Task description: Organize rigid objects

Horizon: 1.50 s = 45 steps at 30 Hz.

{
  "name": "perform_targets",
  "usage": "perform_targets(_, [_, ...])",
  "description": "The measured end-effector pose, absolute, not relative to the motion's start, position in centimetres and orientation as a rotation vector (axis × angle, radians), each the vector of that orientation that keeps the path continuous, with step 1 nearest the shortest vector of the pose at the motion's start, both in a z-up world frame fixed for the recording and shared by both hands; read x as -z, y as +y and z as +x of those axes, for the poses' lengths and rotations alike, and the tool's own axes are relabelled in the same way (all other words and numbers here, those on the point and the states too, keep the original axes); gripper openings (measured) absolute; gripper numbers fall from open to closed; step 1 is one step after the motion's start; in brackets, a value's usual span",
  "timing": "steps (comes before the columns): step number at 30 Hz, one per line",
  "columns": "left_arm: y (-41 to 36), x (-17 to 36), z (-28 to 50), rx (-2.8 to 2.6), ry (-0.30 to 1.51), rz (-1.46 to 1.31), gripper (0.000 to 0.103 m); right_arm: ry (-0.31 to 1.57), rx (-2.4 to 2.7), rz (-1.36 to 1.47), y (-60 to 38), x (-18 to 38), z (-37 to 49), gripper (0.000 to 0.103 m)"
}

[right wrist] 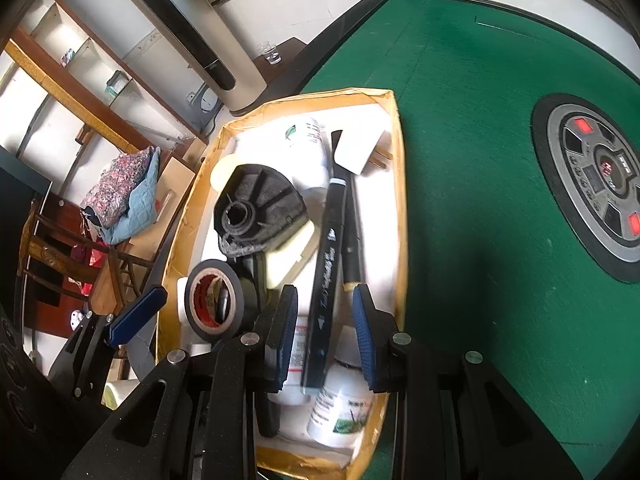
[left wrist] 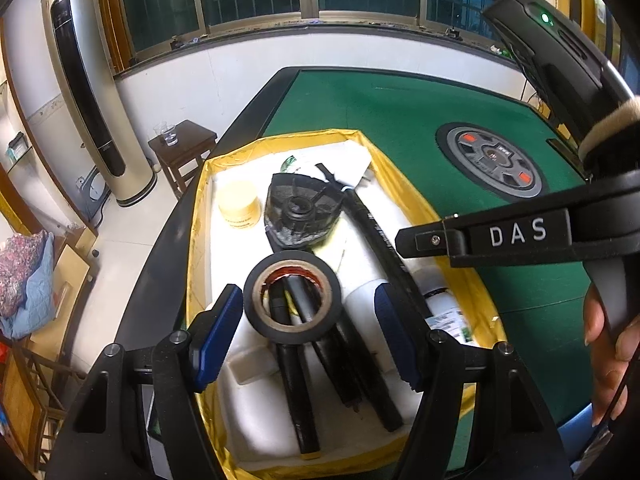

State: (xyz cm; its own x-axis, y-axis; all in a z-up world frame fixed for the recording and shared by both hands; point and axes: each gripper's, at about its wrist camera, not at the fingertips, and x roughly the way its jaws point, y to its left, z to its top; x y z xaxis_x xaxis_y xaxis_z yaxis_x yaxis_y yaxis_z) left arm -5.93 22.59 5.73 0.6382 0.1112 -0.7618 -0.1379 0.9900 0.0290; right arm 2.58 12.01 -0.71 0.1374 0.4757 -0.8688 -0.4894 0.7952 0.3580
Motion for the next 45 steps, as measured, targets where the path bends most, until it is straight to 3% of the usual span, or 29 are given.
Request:
perform_targets(11, [19.2, -6.9, -7.9, -0.24, 0.875, -0.014, 0.068, 1.179, -0.718, -0.035, 7.0, -1.3, 1.2, 0.026])
perform_targets(15, [17.3, -7.0, -8.6, -0.264, 0.898, -0.021, 0.068, 1.128, -0.73, -0.071, 4.3, -2.4, 0.2, 0.038])
perform_targets(21, [15.5, -7.8, -10.2, -0.301, 0.911, -0.067, 0.068, 1.083, -0.766, -0.13, 1.7, -3.0, -1.5, 0.04])
perform_targets(37, [14.3, -10.6, -14.8, -0.534, 0.902, 0.003, 0.068, 0.967, -0.821, -0.27, 2.4, -3.2, -6.3, 0.069])
perform_targets(45, [15.4, -11.0, -16.2, -0.575, 0.87, -0.061, 0.068, 0.883, -0.87, -0.314, 3.1, -4.3, -8.1, 0.069])
